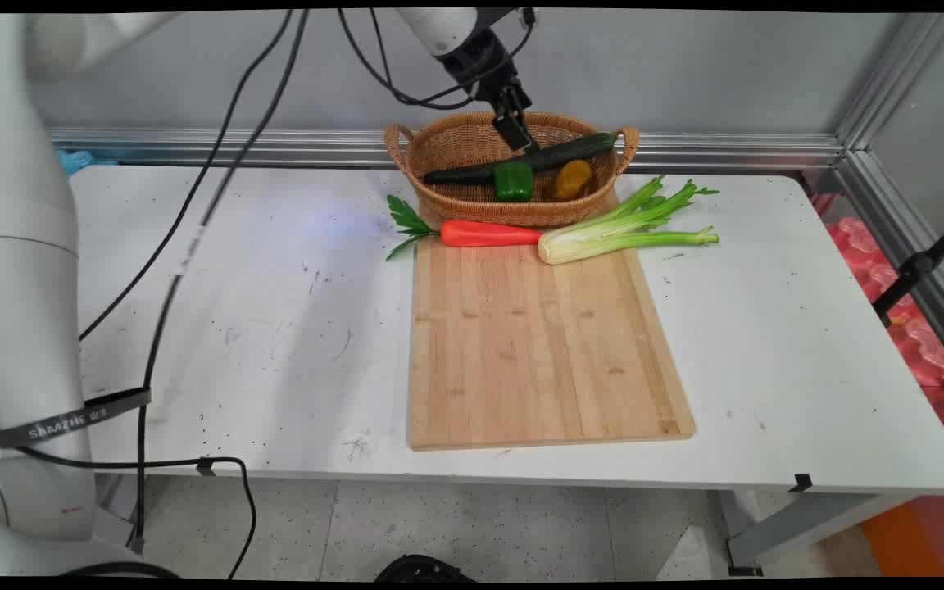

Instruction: Pick up the cucumber from the vegetable basket

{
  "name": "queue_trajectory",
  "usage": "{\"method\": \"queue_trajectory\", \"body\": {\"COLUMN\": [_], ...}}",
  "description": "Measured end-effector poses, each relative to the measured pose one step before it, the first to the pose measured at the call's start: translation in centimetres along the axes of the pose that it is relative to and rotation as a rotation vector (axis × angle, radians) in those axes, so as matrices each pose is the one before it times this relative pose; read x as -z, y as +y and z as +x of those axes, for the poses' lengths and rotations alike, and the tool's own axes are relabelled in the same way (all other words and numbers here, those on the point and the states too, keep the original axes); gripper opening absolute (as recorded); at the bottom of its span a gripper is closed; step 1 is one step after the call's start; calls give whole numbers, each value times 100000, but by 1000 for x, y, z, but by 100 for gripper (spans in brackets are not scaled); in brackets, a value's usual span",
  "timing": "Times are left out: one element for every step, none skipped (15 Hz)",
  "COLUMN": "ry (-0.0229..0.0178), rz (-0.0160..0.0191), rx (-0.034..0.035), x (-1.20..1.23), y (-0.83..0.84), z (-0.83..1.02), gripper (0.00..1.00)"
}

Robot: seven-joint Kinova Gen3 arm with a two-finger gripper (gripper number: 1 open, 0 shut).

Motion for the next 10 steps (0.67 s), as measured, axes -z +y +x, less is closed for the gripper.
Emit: {"method": "queue_trajectory", "body": {"ry": [181,-6,-117,-120,-196,-304,-318,-333,-224,-212], "rz": [634,527,341,308,107,-34,-82,-145,-150,-206], "rx": [-351,-406,-357,-285,-195,-303,-248,-301,-263,-440], "x": [-623,-612,-518,-609,-539,-688,-500,-575,-473,-557], "y": [-744,-704,-539,-555,-429,-471,-295,-288,-211,-204], "z": [114,28,-26,-66,-115,-168,-157,-182,-139,-165], "gripper": [100,100,100,100,100,100,100,100,100,100]}}
